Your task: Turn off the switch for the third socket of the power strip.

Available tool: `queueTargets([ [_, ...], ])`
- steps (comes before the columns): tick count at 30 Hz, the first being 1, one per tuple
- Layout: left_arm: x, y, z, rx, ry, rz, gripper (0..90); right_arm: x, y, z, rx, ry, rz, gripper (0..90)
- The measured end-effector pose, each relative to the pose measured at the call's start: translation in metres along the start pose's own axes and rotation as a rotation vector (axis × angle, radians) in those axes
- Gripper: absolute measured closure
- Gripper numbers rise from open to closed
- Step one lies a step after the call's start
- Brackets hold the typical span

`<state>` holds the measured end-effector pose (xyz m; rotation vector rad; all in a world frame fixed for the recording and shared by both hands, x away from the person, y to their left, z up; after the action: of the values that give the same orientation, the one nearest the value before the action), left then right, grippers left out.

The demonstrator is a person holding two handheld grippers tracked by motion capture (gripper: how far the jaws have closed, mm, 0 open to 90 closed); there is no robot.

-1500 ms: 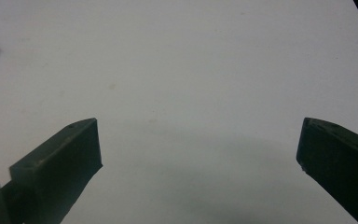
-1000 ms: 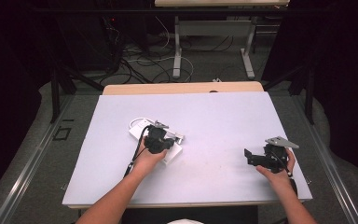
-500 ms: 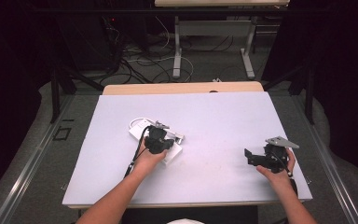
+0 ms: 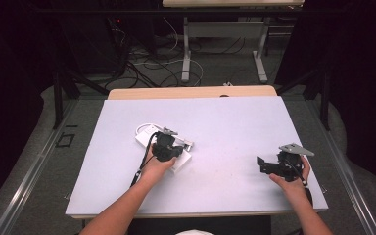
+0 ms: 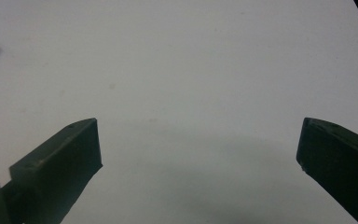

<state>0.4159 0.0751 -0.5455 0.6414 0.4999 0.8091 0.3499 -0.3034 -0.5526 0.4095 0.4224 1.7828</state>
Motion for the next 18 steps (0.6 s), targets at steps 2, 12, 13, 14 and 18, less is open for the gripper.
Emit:
queueTargets([
  [2,0.0004,0.0002,0.0001,-0.003,-0.001,0.0,85.3,0.0001,-0.0002,-0.0003,0.003,-0.007,-0.002,0.0],
  [12,0.0007,0.0023,0.0005,0.001,0.004,0.002,78.6,0.0002,-0.0001,-0.0003,0.003,-0.006,0.0,0.0],
  [13,0.0006,0.0026,0.0008,-0.009,0.005,0.004,77.3,0.0004,0.0,-0.0002,0.002,-0.007,-0.002,0.0],
  [14,0.0005,0.0028,0.0008,-0.011,0.006,0.004,76.5,-0.0002,-0.0001,0.0,-0.001,0.001,-0.001,0.0],
  [18,-0.0002,0.0037,0.0013,-0.02,0.015,0.001,71.8,-0.0002,-0.0002,-0.0002,0.0,0.002,-0.004,0.0],
])
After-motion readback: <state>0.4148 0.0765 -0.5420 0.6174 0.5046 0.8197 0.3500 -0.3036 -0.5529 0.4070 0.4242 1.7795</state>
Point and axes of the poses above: each handheld gripper's, and its own axes: y roughly backward along the jaws, z roughly out of its top, x roughly to its left, the point moved 2 cm from there along -y, roughly forward along the jaws, and after that the axes turned 4 degrees about -x, right-handed, at the moved point
